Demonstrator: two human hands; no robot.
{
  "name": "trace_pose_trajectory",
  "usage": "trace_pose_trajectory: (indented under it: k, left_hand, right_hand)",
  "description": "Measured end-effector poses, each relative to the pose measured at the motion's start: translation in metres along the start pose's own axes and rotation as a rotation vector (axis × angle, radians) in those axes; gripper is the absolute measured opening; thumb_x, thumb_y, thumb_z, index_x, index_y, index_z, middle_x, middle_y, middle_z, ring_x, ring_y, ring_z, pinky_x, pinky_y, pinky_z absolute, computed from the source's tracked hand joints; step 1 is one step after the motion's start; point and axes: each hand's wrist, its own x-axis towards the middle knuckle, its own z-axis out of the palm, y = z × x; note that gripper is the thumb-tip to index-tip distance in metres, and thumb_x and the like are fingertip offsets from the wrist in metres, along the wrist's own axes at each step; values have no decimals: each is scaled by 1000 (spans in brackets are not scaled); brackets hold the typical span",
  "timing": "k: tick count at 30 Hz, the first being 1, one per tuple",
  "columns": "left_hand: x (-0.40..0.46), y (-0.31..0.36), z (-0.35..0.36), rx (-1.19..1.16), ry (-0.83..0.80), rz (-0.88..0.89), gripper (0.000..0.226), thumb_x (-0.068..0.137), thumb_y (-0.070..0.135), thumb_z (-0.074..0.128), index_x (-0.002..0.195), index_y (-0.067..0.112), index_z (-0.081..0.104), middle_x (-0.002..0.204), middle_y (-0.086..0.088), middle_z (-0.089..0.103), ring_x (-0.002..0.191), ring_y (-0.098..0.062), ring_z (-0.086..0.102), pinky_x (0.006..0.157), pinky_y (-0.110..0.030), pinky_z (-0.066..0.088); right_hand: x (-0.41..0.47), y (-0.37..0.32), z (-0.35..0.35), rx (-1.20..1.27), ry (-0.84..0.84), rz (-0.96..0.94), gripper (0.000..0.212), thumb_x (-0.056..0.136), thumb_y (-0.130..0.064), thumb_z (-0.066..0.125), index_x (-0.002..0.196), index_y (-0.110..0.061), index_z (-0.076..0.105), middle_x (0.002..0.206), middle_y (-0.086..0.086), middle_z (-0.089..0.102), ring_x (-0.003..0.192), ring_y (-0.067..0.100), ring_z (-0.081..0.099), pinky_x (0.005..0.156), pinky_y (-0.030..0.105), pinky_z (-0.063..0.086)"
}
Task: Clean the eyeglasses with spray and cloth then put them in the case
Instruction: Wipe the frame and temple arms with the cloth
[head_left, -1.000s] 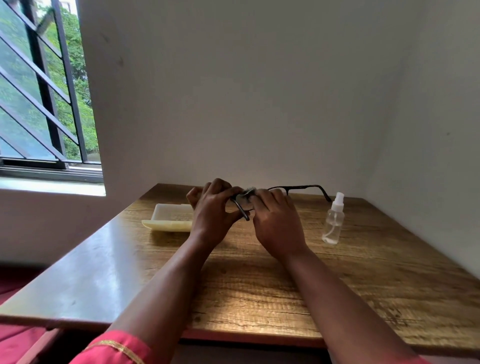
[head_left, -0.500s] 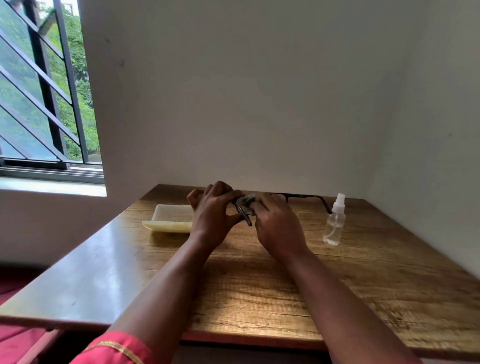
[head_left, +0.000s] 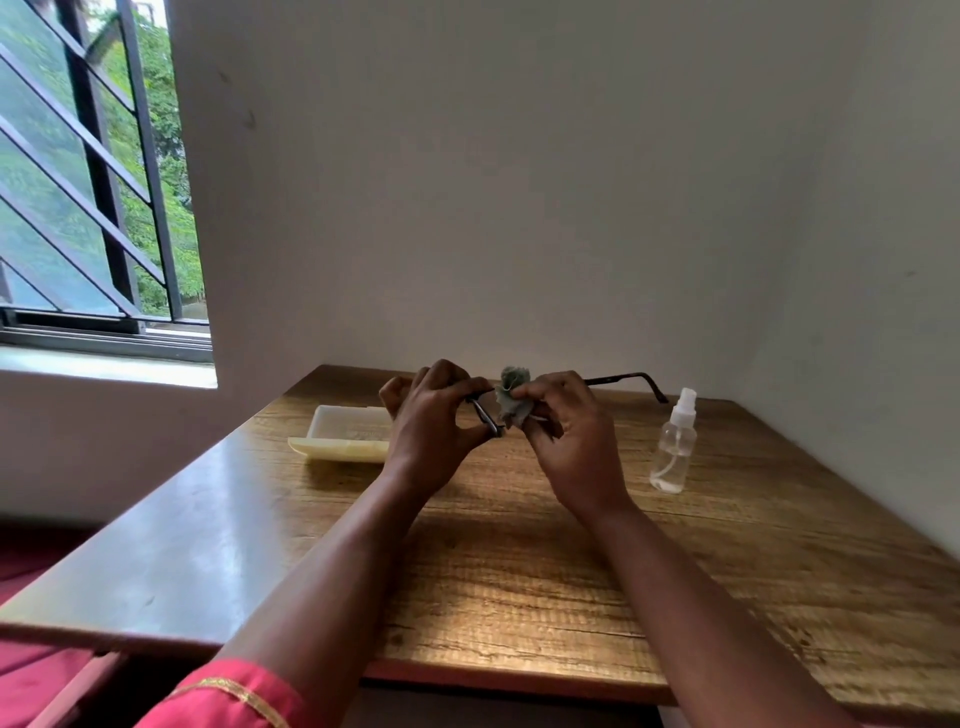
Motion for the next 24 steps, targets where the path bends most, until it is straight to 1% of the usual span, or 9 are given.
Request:
trace_pose_trajectory:
  k: [4,5,7,9,11,15,18,21,24]
  left_hand:
    - [0,1,0,-51,-15,-6,49,64,48,73,107,24,73,98,6,56,98,-18,54,83,-56,42]
    - [0,2,1,-54,-18,-5,49,64,49,71,107,25,73,97,6,56,97,-17,54,83,-56,42]
    - [-1,1,1,-55,-6,0,49,64,48,74,107,24,73,97,5,57,97,-18,54,82,-56,43]
    - [-1,1,0,-62,5,10,48,64,41,82,108,22,73,97,2,58,96,-20,54,81,-55,44]
    - [-1,1,1,-43,6,21,48,64,34,86,108,22,73,97,1,58,96,-20,54,81,-53,43]
    - [-1,1,2,-46,3,39,48,63,25,88,107,17,73,99,-2,58,97,-23,55,82,-43,45]
    - [-1,-1,1,-49,-3,50,48,63,21,89,107,15,73,99,-3,59,97,-24,54,81,-41,46]
    - [-1,-1,2,-32,-12,48,48,62,22,89,108,17,73,100,-2,58,99,-23,54,82,-37,44]
    - [-1,0,1,-15,6,38,47,64,27,88,108,19,73,100,-1,58,99,-21,53,85,-32,35]
  right_hand:
    - [-1,0,3,-345,-30,-108,18,86,-8,68,103,-14,68,102,-3,64,87,14,62,63,25,52]
    - [-2,-1,3,-413,-21,-125,17,86,-11,69,103,-14,68,100,-2,65,88,16,61,62,25,50]
    - [-2,0,4,-478,-5,-132,17,84,-12,71,101,-11,68,99,2,63,90,19,58,65,25,48]
    - [-2,1,4,-500,3,-124,18,83,-12,72,101,-8,68,101,4,62,92,19,57,71,23,47]
    - [-2,0,4,-530,-17,-159,19,84,-12,72,102,-8,69,102,5,66,94,21,59,75,29,51]
    - [-3,-3,10,-463,-154,-267,27,88,-5,65,115,-8,67,113,8,68,106,23,61,87,30,50]
    - [-3,-3,13,-423,-235,-297,29,88,0,61,116,-9,68,118,7,66,110,24,58,90,32,49]
    - [0,-3,13,-475,-228,-296,31,83,6,63,109,-9,69,113,6,67,105,24,57,87,36,50]
    - [2,-1,11,-563,-206,-292,31,80,5,58,105,-9,70,109,5,68,100,25,57,81,40,50]
